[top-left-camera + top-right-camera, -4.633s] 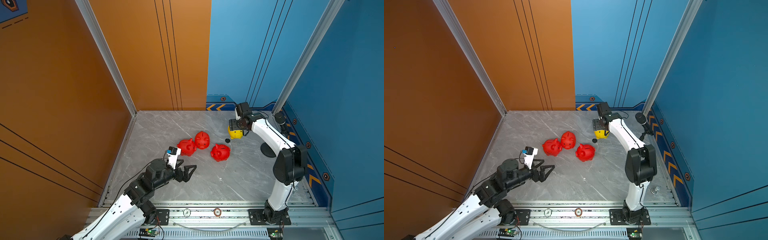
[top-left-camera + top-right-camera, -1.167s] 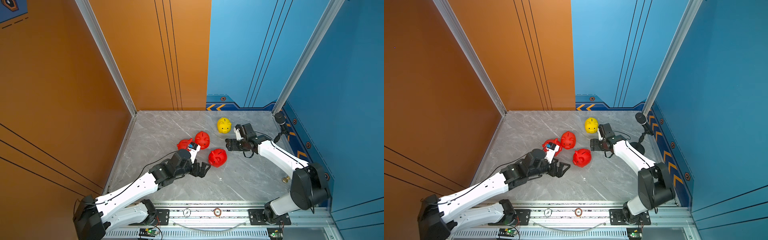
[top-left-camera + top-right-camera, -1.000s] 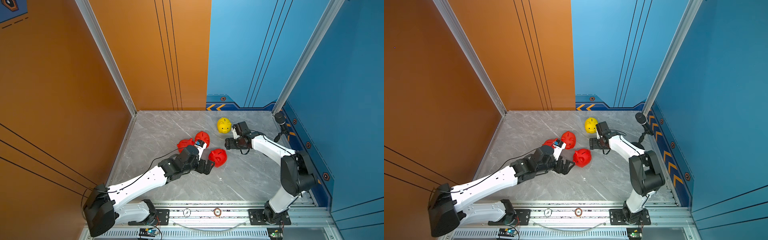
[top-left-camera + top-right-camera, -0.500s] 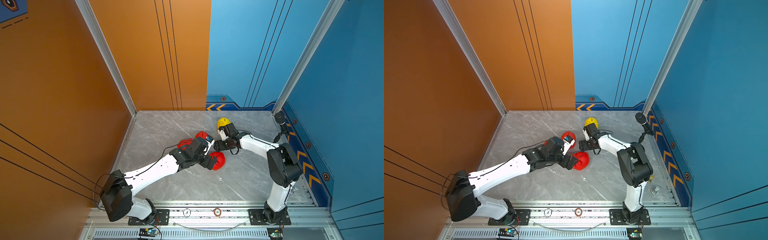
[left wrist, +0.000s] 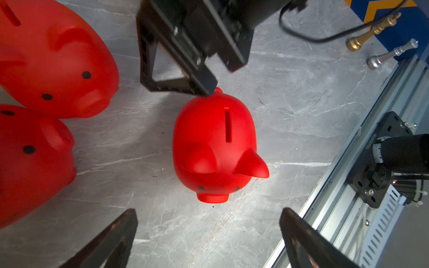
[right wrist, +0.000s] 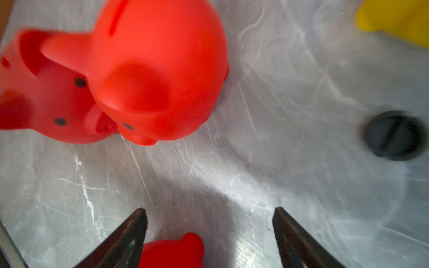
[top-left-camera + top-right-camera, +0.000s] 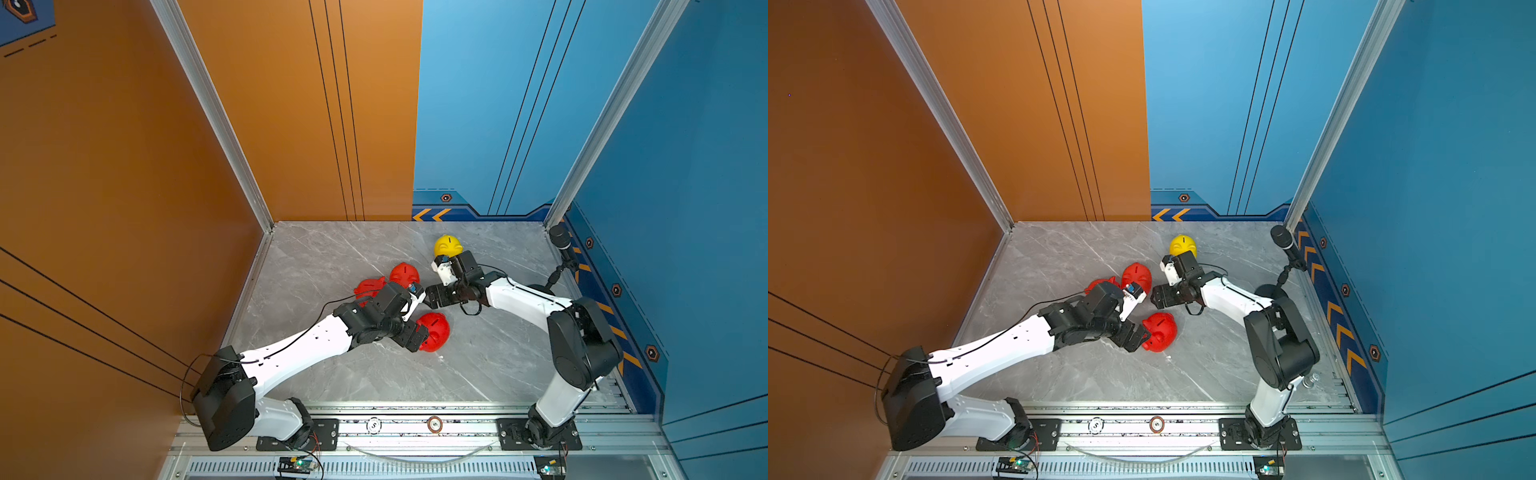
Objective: Open piggy banks
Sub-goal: Move the piggy bank to the center of the board, then adjust the piggy bank at the center of the board.
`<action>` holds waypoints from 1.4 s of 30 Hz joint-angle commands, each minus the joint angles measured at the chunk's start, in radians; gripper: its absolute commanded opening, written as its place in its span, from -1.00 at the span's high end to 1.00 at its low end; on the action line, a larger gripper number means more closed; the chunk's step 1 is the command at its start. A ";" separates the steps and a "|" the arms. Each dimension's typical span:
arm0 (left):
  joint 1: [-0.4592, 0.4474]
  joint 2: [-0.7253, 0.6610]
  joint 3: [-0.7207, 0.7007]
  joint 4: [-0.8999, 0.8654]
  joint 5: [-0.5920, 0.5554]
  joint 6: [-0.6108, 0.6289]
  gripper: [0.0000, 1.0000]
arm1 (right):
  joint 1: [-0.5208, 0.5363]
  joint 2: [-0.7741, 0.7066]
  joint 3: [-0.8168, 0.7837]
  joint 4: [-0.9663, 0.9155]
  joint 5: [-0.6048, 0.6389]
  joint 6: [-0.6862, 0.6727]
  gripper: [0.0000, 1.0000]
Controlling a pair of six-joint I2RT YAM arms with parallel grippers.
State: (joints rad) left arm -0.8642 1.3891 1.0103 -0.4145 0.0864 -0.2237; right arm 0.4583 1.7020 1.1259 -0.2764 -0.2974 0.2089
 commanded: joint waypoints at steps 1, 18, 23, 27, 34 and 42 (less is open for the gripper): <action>-0.014 0.059 0.063 -0.013 -0.016 0.026 -0.95 | -0.037 -0.076 -0.043 0.005 0.066 0.065 -0.80; -0.022 0.297 0.285 -0.193 0.147 0.129 -0.95 | -0.131 -0.295 -0.175 -0.106 0.148 0.149 -0.99; -0.049 0.323 0.294 -0.205 0.068 0.124 -0.95 | -0.131 -0.354 -0.206 -0.088 0.156 0.140 -0.99; -0.079 0.344 0.300 -0.205 0.004 0.124 -0.95 | -0.128 -0.398 -0.224 -0.073 0.162 0.141 -0.99; -0.110 0.406 0.358 -0.203 -0.142 0.058 -0.98 | -0.129 -0.414 -0.227 -0.102 0.170 0.141 -0.99; -0.152 0.491 0.433 -0.257 -0.233 -0.010 -0.90 | -0.129 -0.444 -0.245 -0.110 0.165 0.119 -0.99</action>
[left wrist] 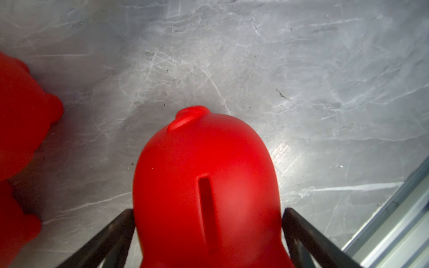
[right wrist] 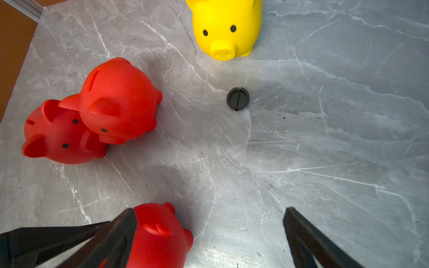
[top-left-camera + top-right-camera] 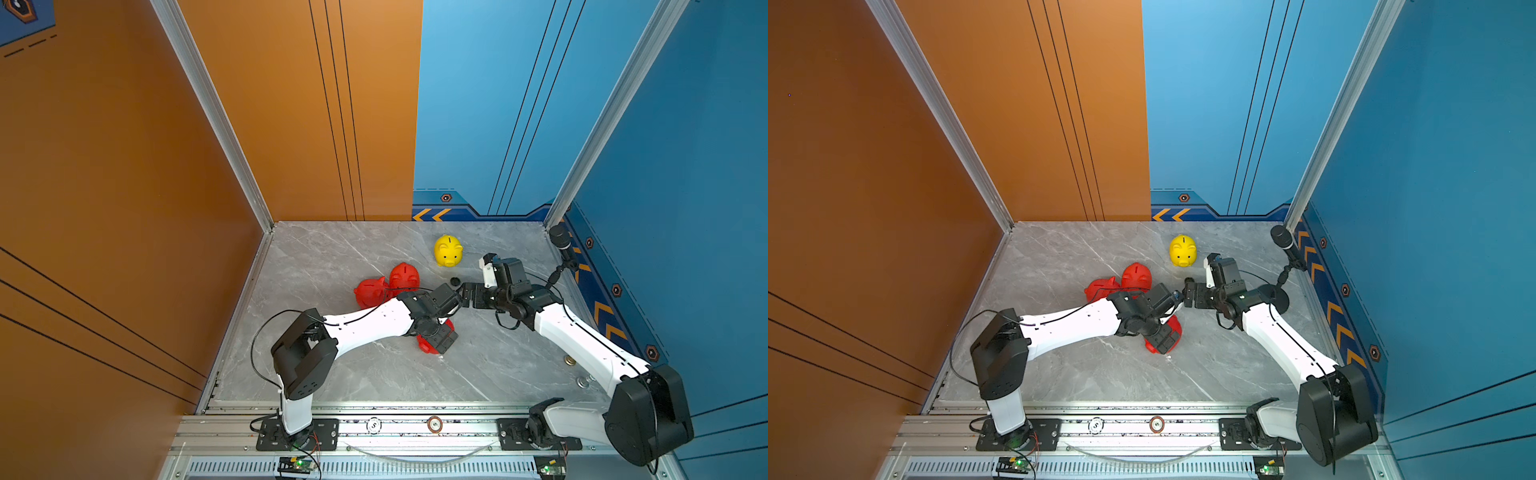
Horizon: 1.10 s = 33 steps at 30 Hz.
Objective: Open piggy banks
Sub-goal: Adjust the piggy bank at the center of the board.
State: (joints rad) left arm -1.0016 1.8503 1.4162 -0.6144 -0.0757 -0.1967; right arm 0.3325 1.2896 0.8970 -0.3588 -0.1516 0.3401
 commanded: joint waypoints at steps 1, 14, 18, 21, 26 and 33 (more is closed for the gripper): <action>-0.019 0.033 0.031 -0.068 -0.085 -0.043 -0.88 | -0.004 -0.035 -0.018 -0.026 0.018 -0.015 -0.99; -0.021 -0.100 -0.043 -0.083 0.096 -0.175 -0.22 | -0.006 -0.037 -0.026 -0.023 -0.052 -0.051 -0.99; 0.037 -0.216 -0.165 0.032 0.281 -0.262 -0.13 | 0.001 -0.076 -0.068 0.031 -0.104 -0.049 -0.99; 0.093 -0.304 -0.293 0.179 0.421 -0.359 -0.15 | 0.010 -0.095 -0.078 0.043 -0.118 -0.052 -0.99; 0.168 -0.401 -0.547 0.466 0.531 -0.508 -0.21 | 0.036 -0.091 -0.073 0.048 -0.161 -0.057 -0.99; 0.220 -0.455 -0.687 0.583 0.523 -0.554 -0.70 | 0.124 -0.057 -0.062 0.042 -0.169 -0.064 -0.99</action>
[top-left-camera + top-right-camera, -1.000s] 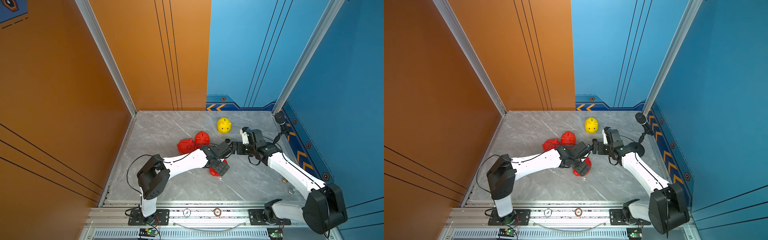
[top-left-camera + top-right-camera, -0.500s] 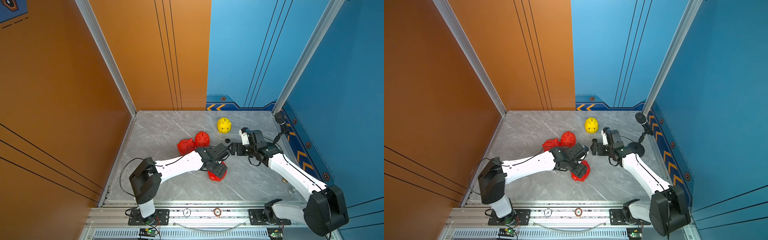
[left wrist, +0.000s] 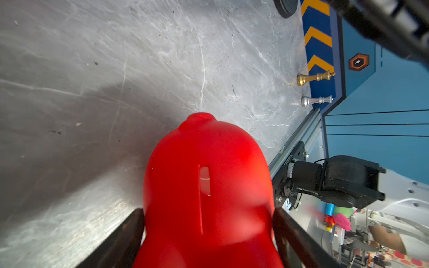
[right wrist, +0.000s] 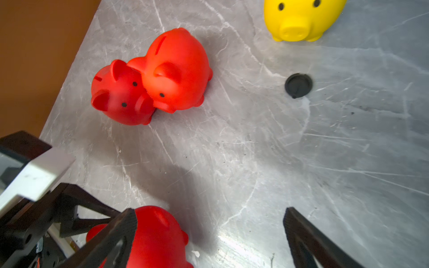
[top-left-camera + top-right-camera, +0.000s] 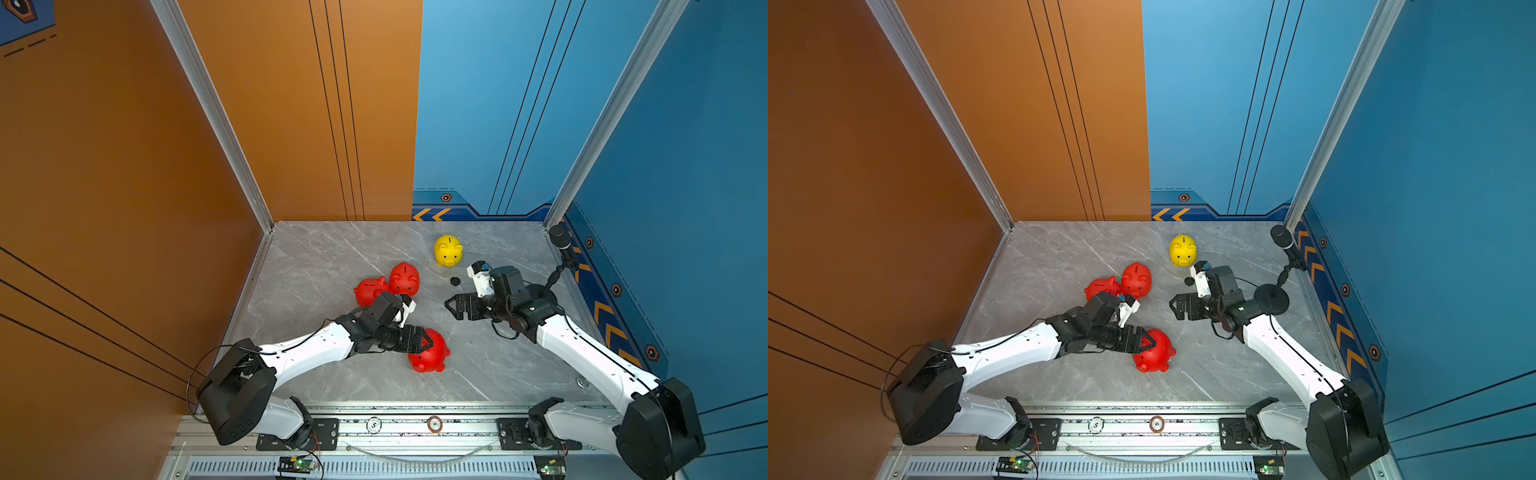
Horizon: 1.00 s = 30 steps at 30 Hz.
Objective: Open piggy banks
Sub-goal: Adjust the piggy bank at the center of the board.
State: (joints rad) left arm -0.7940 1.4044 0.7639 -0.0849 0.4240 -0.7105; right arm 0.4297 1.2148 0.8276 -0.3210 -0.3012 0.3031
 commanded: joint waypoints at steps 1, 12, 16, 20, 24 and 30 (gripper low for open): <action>0.017 -0.011 -0.035 0.038 0.016 -0.028 -0.80 | 0.040 0.020 0.006 0.002 -0.014 -0.028 -0.99; 0.110 -0.002 -0.054 -0.044 0.033 0.074 -0.86 | 0.117 -0.013 -0.063 0.001 0.009 0.031 -0.99; 0.116 0.002 -0.049 -0.039 0.036 0.086 -0.86 | 0.136 -0.047 -0.109 -0.017 0.072 0.063 -0.99; 0.116 0.013 -0.042 -0.037 0.028 0.095 -0.86 | 0.145 -0.098 -0.195 0.045 0.072 0.132 -0.79; 0.111 0.022 -0.046 -0.025 0.020 0.099 -0.86 | 0.177 -0.135 -0.255 0.085 0.076 0.179 -0.57; 0.097 0.035 -0.073 0.039 0.023 0.080 -0.87 | 0.249 -0.177 -0.310 0.088 0.076 0.201 -0.42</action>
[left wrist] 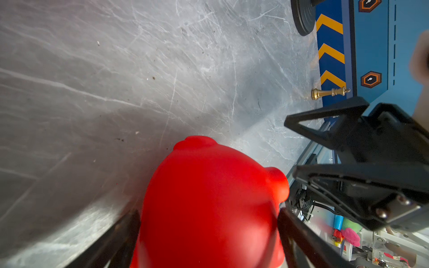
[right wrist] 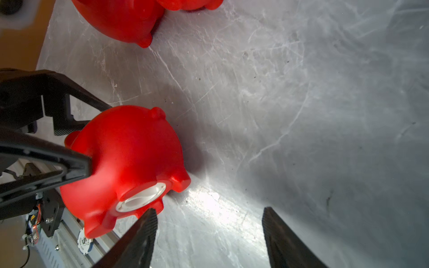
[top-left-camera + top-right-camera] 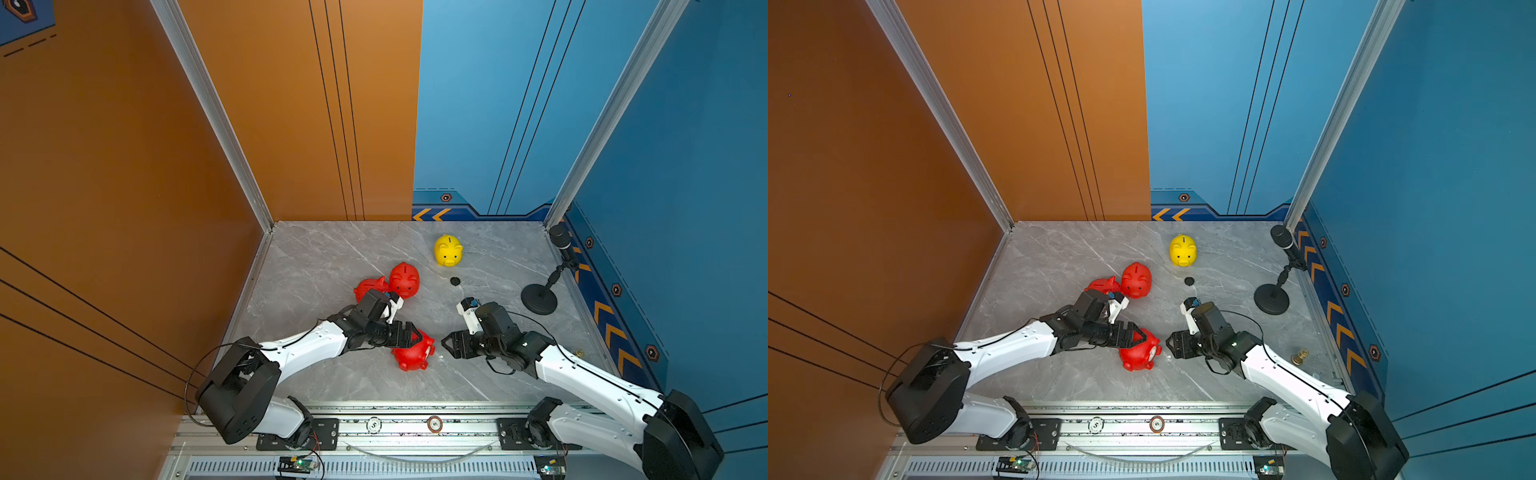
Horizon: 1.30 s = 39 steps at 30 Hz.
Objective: Open piggy banks
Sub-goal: Adjust the piggy bank at the center of the board.
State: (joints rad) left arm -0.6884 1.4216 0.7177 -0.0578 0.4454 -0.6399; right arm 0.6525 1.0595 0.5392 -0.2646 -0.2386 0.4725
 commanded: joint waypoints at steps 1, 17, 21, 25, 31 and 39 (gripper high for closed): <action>-0.010 0.020 -0.028 0.017 -0.001 0.005 -0.87 | 0.041 -0.024 -0.027 0.034 0.017 0.039 -0.41; 0.021 -0.146 -0.107 0.099 -0.082 0.000 -0.95 | 0.278 0.119 -0.058 0.303 0.164 0.176 -0.37; 0.023 -0.185 -0.157 0.148 -0.087 -0.010 -0.95 | 0.291 0.169 -0.043 0.331 0.177 0.182 -0.37; 0.018 -0.177 -0.197 0.203 -0.080 -0.010 -0.95 | 0.292 0.217 -0.026 0.357 0.170 0.176 -0.37; 0.008 -0.124 -0.200 0.219 -0.107 0.006 -0.95 | 0.287 0.286 0.000 0.386 0.156 0.163 -0.36; 0.015 -0.061 -0.239 0.263 -0.146 -0.013 -0.95 | 0.255 0.260 -0.001 0.346 0.143 0.144 -0.33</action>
State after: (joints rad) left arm -0.6750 1.3357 0.5232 0.2291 0.3302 -0.6472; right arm 0.9249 1.3472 0.5156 0.0834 -0.1009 0.6319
